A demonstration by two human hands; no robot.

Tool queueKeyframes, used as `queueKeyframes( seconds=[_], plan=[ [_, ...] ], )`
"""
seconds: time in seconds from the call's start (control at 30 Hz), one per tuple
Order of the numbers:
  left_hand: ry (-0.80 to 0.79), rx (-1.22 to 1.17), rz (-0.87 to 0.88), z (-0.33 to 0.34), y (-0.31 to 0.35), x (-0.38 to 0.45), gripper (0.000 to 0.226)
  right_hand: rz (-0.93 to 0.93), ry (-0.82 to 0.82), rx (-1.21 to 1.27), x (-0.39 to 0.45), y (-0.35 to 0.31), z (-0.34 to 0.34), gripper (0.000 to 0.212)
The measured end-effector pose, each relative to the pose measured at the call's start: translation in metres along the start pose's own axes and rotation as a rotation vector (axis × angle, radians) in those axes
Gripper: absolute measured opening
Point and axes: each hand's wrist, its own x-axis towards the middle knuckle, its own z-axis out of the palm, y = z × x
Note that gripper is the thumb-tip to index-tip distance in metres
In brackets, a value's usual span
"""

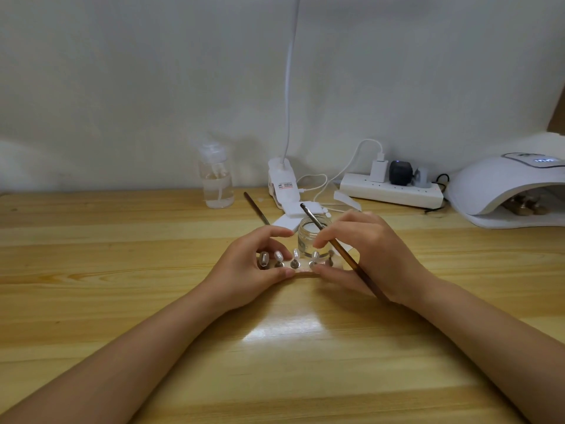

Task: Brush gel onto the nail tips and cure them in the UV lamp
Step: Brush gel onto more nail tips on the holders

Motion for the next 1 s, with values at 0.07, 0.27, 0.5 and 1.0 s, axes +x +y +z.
queueKeyframes(
  seconds=[0.07,0.27,0.5,1.0],
  plan=[
    [-0.001,0.000,0.003,0.000,0.000,0.000,0.047,0.033,0.007,0.041,0.001,0.002,-0.008,0.032],
    [-0.002,0.019,0.000,-0.001,-0.001,0.000,0.046,0.084,-0.067,0.125,0.001,0.013,-0.018,0.026],
    [-0.003,0.040,0.003,-0.001,-0.001,0.000,0.047,0.137,-0.138,0.174,0.001,0.018,-0.013,0.024],
    [0.011,0.046,-0.021,-0.001,-0.003,0.001,0.046,0.124,-0.181,0.156,0.000,0.016,-0.013,0.021]
  ],
)
